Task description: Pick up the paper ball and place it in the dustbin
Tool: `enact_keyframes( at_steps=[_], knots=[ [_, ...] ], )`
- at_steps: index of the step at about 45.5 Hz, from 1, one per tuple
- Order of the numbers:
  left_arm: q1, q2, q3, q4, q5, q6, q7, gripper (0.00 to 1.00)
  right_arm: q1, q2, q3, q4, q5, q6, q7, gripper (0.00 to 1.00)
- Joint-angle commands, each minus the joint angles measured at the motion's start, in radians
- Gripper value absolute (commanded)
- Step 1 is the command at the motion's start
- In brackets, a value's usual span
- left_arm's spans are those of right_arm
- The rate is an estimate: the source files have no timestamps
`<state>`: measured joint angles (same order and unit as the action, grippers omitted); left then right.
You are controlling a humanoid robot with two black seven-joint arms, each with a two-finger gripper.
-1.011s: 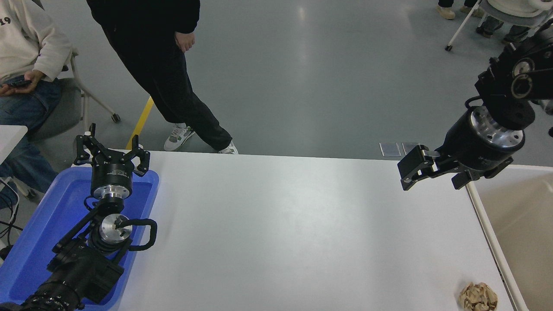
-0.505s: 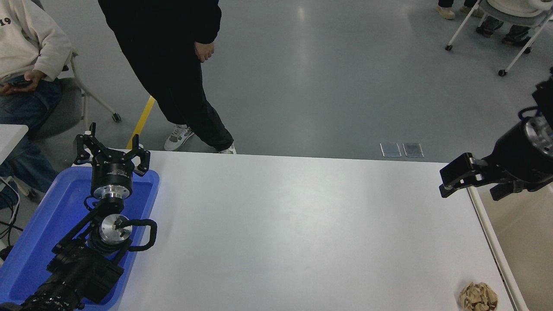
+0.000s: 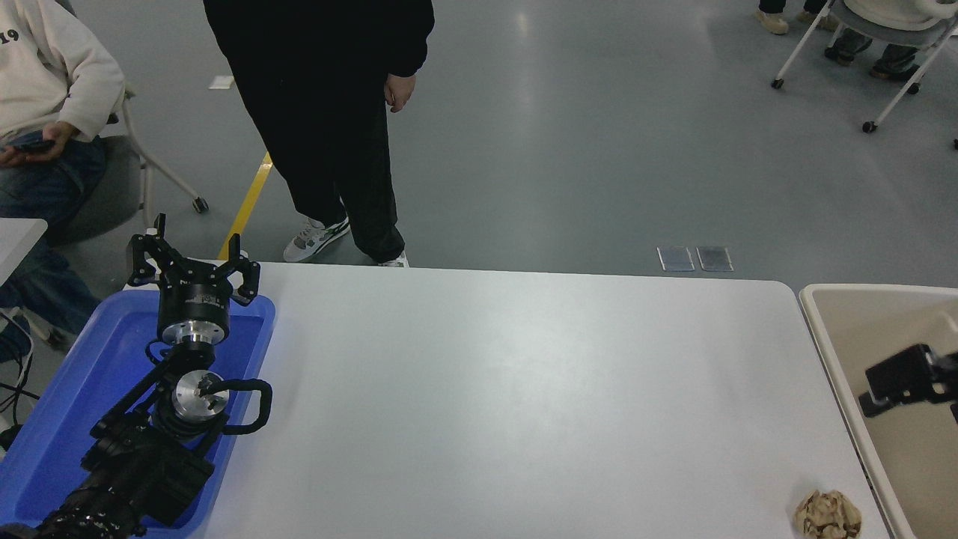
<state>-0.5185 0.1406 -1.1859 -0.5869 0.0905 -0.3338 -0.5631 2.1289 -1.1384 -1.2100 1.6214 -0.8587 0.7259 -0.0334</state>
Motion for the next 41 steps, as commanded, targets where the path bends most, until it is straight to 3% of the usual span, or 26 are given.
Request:
enact_keyframes(
  at_steps=[1,23,41],
  knots=[
    [0.0,-0.001,0.0,0.001,0.0,0.001,0.0,0.99,-0.142,-0.073,0.053,-0.006,-0.111,-0.077,0.001,1.0],
    [0.0,0.0,0.0,0.001,0.0,0.001,0.0,0.99,-0.512,-0.06,0.245,-0.04,-0.14,-0.347,0.003,1.0],
    [0.0,0.0,0.0,0.001,0.0,0.001,0.0,0.99,-0.768,0.032,0.389,-0.109,-0.138,-0.519,0.004,1.0]
  ],
)
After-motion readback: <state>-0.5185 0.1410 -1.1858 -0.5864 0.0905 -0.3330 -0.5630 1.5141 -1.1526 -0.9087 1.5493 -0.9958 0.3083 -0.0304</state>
